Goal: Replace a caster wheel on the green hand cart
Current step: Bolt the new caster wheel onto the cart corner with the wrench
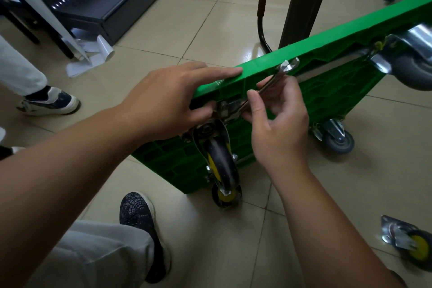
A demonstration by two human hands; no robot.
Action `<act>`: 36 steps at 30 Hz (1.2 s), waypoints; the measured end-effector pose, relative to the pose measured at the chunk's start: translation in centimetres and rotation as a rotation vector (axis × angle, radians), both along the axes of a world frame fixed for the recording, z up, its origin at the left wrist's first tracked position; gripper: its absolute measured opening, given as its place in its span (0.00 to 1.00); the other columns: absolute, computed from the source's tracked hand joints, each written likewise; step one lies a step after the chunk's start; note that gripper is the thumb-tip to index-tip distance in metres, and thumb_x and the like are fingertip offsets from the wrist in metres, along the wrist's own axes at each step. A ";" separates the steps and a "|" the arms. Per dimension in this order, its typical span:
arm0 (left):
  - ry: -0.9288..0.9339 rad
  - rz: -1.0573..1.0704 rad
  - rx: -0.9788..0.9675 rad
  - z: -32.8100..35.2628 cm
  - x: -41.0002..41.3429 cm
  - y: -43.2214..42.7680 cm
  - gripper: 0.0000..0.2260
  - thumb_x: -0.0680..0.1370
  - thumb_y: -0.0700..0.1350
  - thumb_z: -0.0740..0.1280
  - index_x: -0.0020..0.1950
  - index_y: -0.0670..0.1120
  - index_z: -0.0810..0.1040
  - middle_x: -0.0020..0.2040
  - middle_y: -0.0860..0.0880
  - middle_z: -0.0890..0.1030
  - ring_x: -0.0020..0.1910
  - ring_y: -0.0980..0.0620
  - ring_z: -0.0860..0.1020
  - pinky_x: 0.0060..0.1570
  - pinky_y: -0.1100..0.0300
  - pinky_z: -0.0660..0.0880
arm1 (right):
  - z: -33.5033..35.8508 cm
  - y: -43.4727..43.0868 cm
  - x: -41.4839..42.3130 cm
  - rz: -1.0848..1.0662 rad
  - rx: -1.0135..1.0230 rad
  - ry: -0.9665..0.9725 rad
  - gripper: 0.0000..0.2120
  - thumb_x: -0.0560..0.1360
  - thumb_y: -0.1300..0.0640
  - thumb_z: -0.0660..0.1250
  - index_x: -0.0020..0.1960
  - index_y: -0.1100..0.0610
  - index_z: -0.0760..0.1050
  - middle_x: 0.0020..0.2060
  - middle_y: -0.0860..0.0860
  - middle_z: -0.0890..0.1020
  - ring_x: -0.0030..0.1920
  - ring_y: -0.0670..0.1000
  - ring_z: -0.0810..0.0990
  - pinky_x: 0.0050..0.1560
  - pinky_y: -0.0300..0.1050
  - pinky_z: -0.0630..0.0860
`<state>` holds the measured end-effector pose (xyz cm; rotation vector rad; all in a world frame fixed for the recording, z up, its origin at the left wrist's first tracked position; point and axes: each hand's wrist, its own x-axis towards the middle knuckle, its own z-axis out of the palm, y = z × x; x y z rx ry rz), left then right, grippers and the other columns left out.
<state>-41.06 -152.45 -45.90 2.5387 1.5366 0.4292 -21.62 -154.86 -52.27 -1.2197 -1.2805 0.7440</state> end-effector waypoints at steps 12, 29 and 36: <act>0.003 0.006 0.010 -0.1 0.0 0.1 0.30 0.77 0.50 0.69 0.78 0.66 0.67 0.56 0.59 0.78 0.46 0.57 0.72 0.43 0.55 0.72 | -0.5 0.3 -0.9 -0.056 -0.096 0.120 0.06 0.82 0.58 0.68 0.57 0.55 0.72 0.46 0.47 0.83 0.45 0.47 0.86 0.44 0.52 0.86; 0.002 0.009 -0.005 0.2 0.1 -0.1 0.30 0.78 0.48 0.70 0.78 0.65 0.68 0.61 0.55 0.81 0.49 0.52 0.78 0.45 0.50 0.78 | -0.7 0.6 -1.7 -0.116 -0.183 0.170 0.04 0.82 0.56 0.67 0.54 0.54 0.72 0.42 0.48 0.83 0.41 0.49 0.86 0.44 0.58 0.85; 0.023 0.003 -0.001 0.2 0.1 -0.2 0.30 0.78 0.50 0.68 0.79 0.65 0.66 0.62 0.53 0.81 0.46 0.55 0.73 0.44 0.52 0.77 | -0.8 1.7 -1.0 -0.077 -0.332 0.400 0.06 0.82 0.58 0.67 0.49 0.48 0.73 0.47 0.56 0.83 0.45 0.51 0.88 0.45 0.52 0.86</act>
